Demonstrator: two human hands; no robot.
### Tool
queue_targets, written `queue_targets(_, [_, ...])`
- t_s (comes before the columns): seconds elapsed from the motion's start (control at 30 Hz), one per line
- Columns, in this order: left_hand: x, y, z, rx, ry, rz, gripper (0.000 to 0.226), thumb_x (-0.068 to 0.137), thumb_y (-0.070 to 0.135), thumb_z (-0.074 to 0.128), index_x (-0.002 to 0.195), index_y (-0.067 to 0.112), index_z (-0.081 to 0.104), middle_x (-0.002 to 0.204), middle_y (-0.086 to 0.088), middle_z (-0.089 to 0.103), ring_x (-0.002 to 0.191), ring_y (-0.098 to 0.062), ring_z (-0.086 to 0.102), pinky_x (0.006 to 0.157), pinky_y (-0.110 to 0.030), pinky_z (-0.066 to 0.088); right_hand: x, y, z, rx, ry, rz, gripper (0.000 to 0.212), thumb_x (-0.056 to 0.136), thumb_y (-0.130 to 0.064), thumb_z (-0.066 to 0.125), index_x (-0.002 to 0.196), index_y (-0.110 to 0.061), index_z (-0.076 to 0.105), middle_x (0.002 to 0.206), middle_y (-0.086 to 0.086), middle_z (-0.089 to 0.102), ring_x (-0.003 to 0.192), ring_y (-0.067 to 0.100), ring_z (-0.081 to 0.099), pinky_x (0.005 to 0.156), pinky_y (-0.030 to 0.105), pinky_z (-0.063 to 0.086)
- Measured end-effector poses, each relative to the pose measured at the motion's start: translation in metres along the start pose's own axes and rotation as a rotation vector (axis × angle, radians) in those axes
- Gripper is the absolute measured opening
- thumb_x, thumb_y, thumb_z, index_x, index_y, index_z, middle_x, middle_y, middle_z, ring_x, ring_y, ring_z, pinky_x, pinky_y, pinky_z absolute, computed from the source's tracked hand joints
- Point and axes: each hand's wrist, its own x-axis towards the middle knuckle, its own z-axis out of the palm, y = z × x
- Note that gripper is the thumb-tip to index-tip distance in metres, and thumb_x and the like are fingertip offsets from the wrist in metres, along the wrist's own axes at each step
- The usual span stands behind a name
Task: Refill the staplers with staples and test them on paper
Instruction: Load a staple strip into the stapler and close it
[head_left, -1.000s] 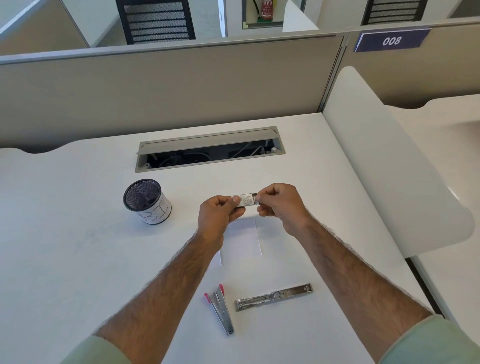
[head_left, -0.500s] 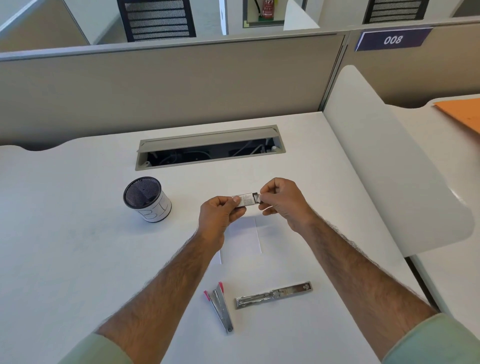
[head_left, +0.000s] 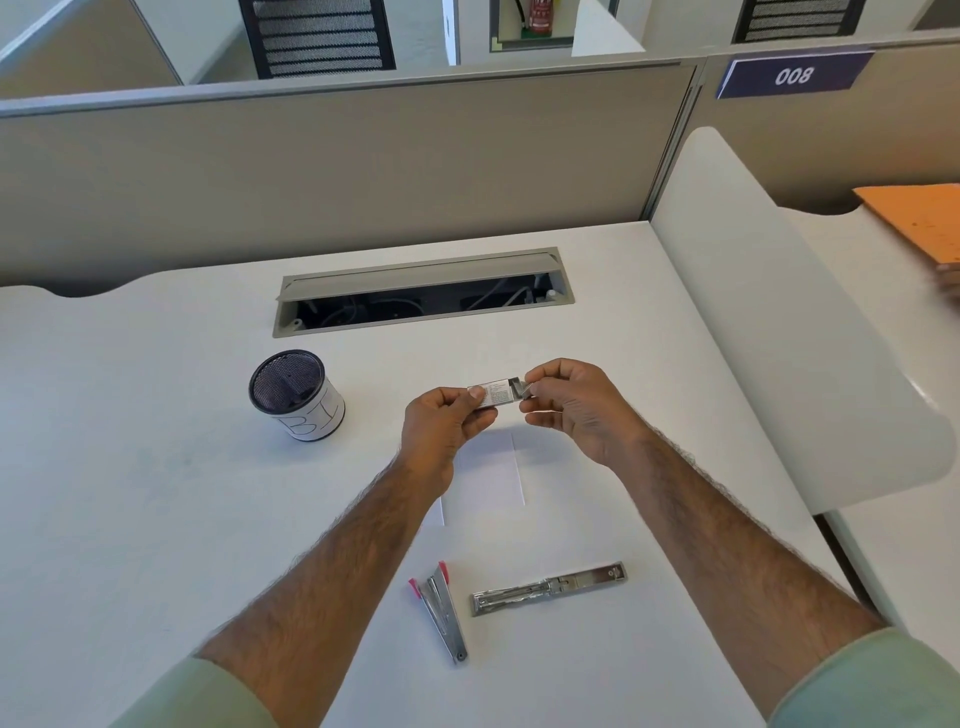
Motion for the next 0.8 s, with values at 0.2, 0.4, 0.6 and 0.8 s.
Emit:
queue_targets(0.2, [0.001, 0.0, 0.0, -0.011, -0.014, 0.006, 0.016, 0.095, 0.006, 0.071, 0.102, -0.008, 0.067, 0.096, -0.016, 0.08, 0.086, -0.027, 0.079, 0.075, -0.027, 0.064, -0.001, -0.004, -0.002, -0.112, -0.024, -0.043, 0.012, 0.086, 0.003, 0.064, 0.087, -0.009, 0.07, 0.082, 0.01, 0.076, 0.069, 0.021, 0.071, 0.063, 0.031, 0.059])
queue_targets(0.4, [0.002, 0.001, 0.0, -0.009, -0.004, 0.008, 0.02, 0.095, 0.007, 0.071, 0.105, -0.01, 0.067, 0.095, -0.015, 0.08, 0.085, -0.026, 0.079, 0.075, -0.027, 0.064, -0.002, -0.008, 0.001, -0.192, -0.024, -0.106, 0.012, 0.085, 0.004, 0.066, 0.083, -0.007, 0.069, 0.079, 0.01, 0.075, 0.068, 0.021, 0.071, 0.069, 0.033, 0.059])
queue_targets(0.6, [0.001, 0.005, 0.003, -0.03, -0.013, 0.005, 0.017, 0.096, 0.006, 0.07, 0.105, -0.008, 0.066, 0.092, -0.012, 0.081, 0.085, -0.025, 0.079, 0.076, -0.027, 0.064, -0.006, -0.008, -0.005, 0.078, 0.026, -0.057, 0.011, 0.088, 0.002, 0.063, 0.089, -0.007, 0.067, 0.077, 0.011, 0.073, 0.069, 0.022, 0.07, 0.062, 0.032, 0.059])
queue_targets(0.8, [0.002, 0.006, 0.003, -0.036, -0.025, 0.009, 0.018, 0.096, 0.006, 0.07, 0.105, -0.009, 0.066, 0.093, -0.013, 0.081, 0.085, -0.025, 0.079, 0.075, -0.027, 0.064, -0.003, 0.001, -0.016, 0.537, 0.21, 0.161, 0.018, 0.09, -0.018, 0.062, 0.074, -0.011, 0.061, 0.068, 0.006, 0.061, 0.057, 0.017, 0.062, 0.05, 0.024, 0.05])
